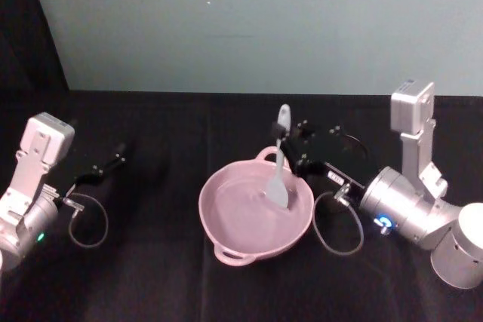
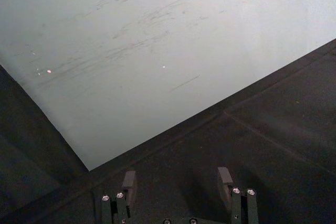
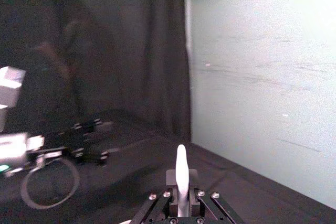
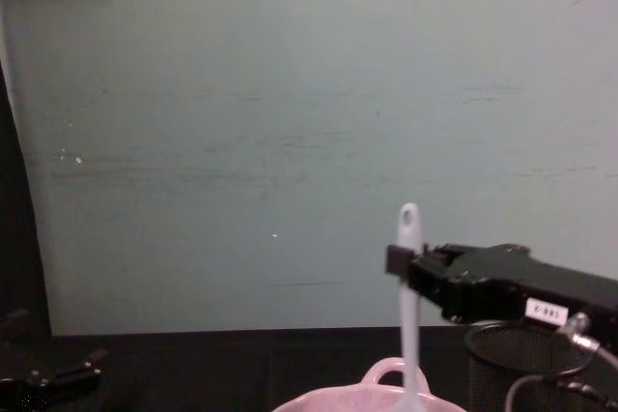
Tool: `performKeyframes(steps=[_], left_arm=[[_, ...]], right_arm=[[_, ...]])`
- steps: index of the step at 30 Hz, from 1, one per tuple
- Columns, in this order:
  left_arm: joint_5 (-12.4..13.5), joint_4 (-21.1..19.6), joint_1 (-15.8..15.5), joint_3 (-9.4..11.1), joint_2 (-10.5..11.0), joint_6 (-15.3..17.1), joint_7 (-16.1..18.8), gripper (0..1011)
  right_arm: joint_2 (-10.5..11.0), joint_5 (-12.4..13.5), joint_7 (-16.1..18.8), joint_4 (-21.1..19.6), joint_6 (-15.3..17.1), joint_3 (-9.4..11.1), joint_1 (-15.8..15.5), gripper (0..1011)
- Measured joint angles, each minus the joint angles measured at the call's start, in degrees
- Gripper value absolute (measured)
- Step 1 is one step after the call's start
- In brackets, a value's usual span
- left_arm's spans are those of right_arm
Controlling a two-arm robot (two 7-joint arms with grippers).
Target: Use the one hand to pick up the spoon and stir the clear water in the bowl.
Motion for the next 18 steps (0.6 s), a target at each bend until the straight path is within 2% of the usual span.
performKeyframes(steps=[7,12,18], left_arm=[[0.0,0.0,0.0,0.0,0.0,0.0,0.0,1005],[0.0,0.0,0.0,0.0,0.0,0.0,0.0,1005],[0.0,0.0,0.0,0.0,0.0,0.0,0.0,1005]], right_arm=[[0.1,-0.6,2.8,-1.9,0.4,-2.4,-0.7,119],[-0.9,0.6,4.1,-2.6,0.6,-3.5,-0.7,119],[-2.6,2.4,4.6,-0.9,0.8,-4.3,0.2,119]])
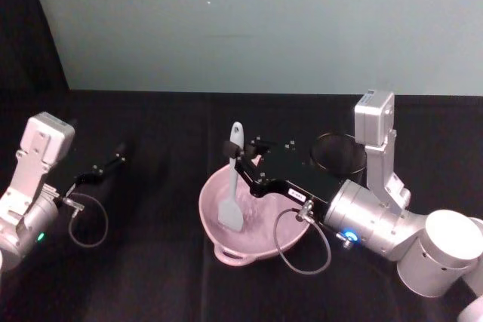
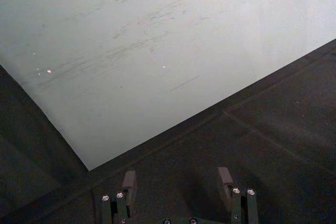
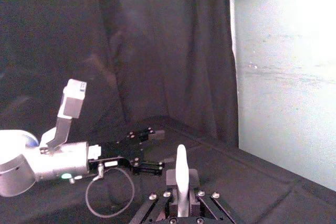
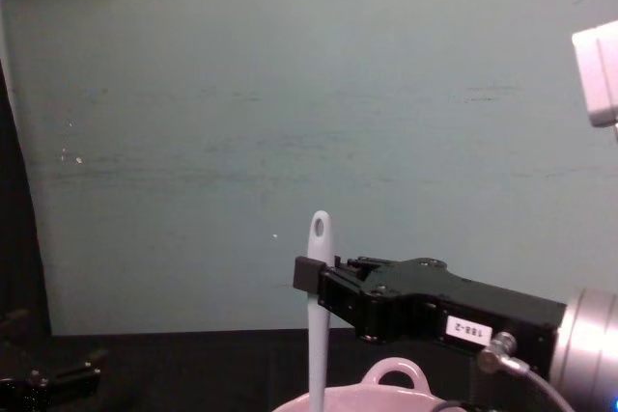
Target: Use the one hand to pick up the spoon and stir the clear water in the bowl.
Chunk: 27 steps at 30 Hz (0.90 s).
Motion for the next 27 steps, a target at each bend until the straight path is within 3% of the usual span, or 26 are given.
performKeyframes(steps=[11,18,27], left_arm=[[0.0,0.0,0.0,0.0,0.0,0.0,0.0,1005],[0.0,0.0,0.0,0.0,0.0,0.0,0.0,1005],[0.0,0.0,0.0,0.0,0.0,0.0,0.0,1005]], right_arm=[[-2.4,1.6,-2.4,5.9,-0.6,1.5,3.0,119],[-2.0,1.3,-4.9,6.8,-1.0,4.0,3.0,119],[-0.4,-0.3,-5.8,4.7,-1.1,5.5,1.6,119]])
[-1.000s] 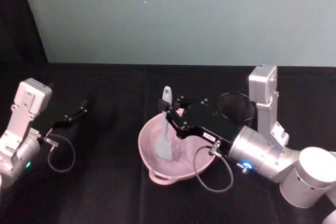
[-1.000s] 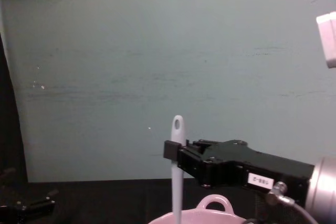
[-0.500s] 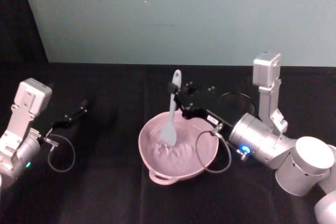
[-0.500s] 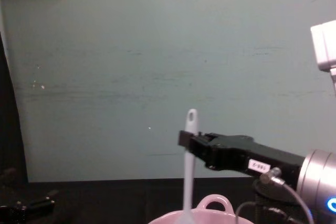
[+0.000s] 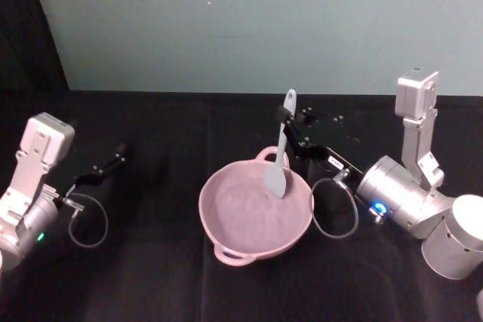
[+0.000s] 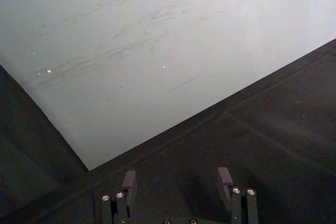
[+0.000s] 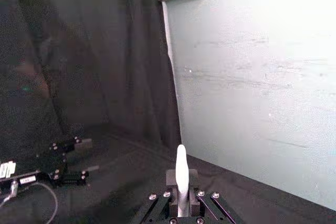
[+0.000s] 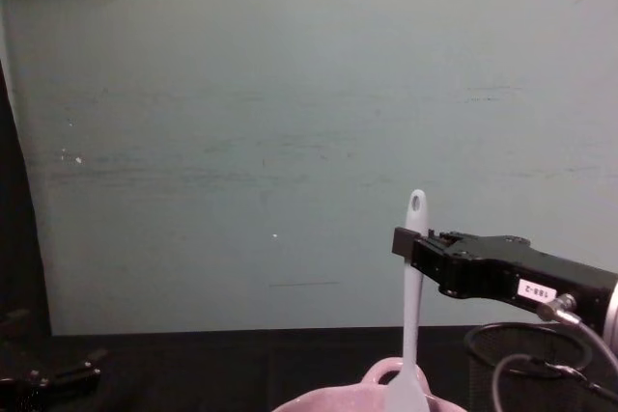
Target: Use the one hand to pick up the spoon and stir the clear water in the bowl.
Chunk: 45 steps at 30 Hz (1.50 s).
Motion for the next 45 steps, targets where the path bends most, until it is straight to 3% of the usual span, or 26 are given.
performKeyframes(steps=[6,11,21,27,36,40,45], left_arm=[[0.0,0.0,0.0,0.0,0.0,0.0,0.0,1005],[0.0,0.0,0.0,0.0,0.0,0.0,0.0,1005],[0.0,0.0,0.0,0.0,0.0,0.0,0.0,1005],[0.0,0.0,0.0,0.0,0.0,0.0,0.0,1005],[0.0,0.0,0.0,0.0,0.0,0.0,0.0,1005],[0.0,0.0,0.0,0.0,0.0,0.0,0.0,1005],[0.0,0.0,0.0,0.0,0.0,0.0,0.0,1005]], right_arm=[[1.5,-2.7,-0.2,-2.8,0.3,-0.7,-1.2,119],[2.6,-5.3,0.5,-5.7,1.5,-2.4,-2.3,119],[2.3,-6.3,2.2,-9.0,2.5,-4.9,-3.3,119],[0.5,-4.2,3.0,-7.8,2.6,-5.2,-2.8,119],[-2.4,0.1,3.2,-1.8,2.5,-4.1,-0.3,119],[-3.2,2.1,2.3,1.4,2.0,-2.2,0.7,119],[-2.9,2.7,1.1,2.6,1.3,-0.5,0.9,119]])
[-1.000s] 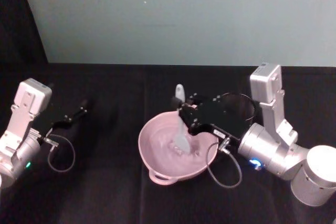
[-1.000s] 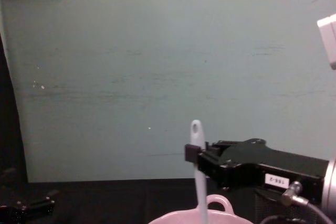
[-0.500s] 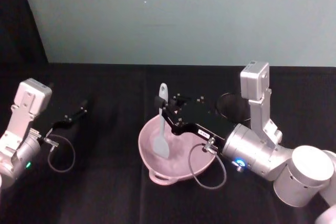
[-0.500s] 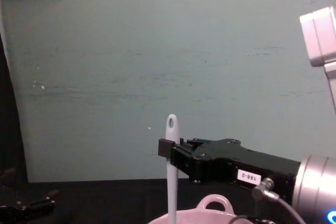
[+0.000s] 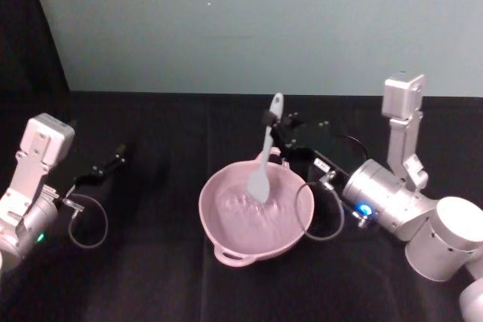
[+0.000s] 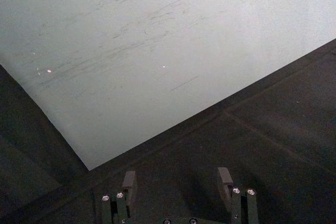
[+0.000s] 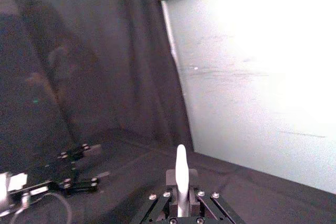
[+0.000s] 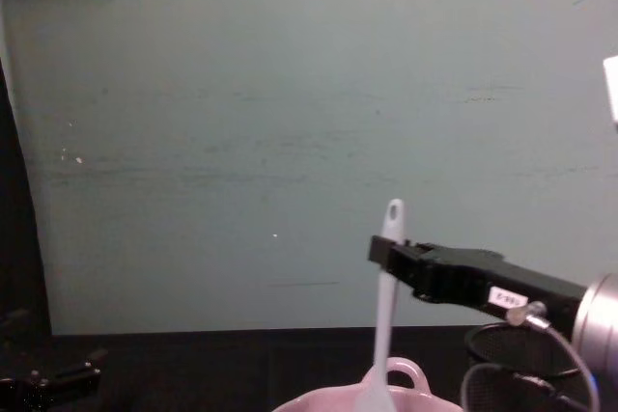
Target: Use the one hand to pick up the spoon and stir the clear water in the bowl.
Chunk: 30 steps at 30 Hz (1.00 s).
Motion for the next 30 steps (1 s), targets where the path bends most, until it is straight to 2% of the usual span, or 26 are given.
performKeyframes(steps=[7,13,20,30], left_arm=[[0.0,0.0,0.0,0.0,0.0,0.0,0.0,1005],[0.0,0.0,0.0,0.0,0.0,0.0,0.0,1005],[0.0,0.0,0.0,0.0,0.0,0.0,0.0,1005],[0.0,0.0,0.0,0.0,0.0,0.0,0.0,1005]], right_arm=[[1.6,-0.3,-1.2,-0.9,-0.7,1.8,-0.7,119],[2.9,-1.3,-1.1,-2.7,-0.8,1.9,-1.7,119],[4.7,-3.5,0.4,-6.8,0.0,-0.1,-3.3,119],[4.6,-4.4,2.0,-10.2,0.8,-3.4,-4.6,119]])
